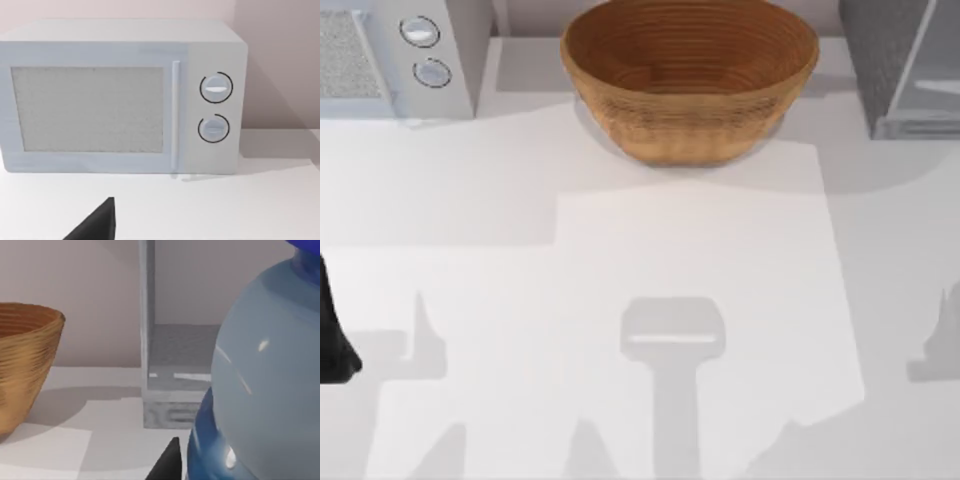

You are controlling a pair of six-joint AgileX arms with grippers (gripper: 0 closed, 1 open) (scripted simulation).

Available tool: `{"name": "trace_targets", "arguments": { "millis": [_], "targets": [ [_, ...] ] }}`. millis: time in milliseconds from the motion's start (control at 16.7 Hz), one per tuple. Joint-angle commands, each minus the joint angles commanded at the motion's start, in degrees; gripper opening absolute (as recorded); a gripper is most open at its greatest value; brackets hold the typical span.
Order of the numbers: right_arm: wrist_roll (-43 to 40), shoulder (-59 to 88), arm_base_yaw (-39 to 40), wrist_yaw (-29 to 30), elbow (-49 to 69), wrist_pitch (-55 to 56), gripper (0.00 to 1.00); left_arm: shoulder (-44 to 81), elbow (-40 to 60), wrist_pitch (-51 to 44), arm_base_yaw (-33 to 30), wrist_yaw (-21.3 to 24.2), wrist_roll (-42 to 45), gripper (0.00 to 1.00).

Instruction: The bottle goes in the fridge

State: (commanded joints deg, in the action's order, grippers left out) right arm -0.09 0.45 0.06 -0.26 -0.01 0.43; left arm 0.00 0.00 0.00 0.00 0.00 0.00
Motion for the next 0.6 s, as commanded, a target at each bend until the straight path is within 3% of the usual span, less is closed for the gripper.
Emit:
{"name": "trace_targets", "arguments": {
  "millis": [360,600],
  "targets": [
    [0.13,-0.19,0.15,0.12,0.06,-0.32,0.01,0.0,0.0,0.0,0.0,0.0,0.0,1.0],
    [0.8,5.74,-1.09,-1.48,4.96,5.63,0.01,0.0,0.0,0.0,0.0,0.0,0.0,1.0]
  ]
}}
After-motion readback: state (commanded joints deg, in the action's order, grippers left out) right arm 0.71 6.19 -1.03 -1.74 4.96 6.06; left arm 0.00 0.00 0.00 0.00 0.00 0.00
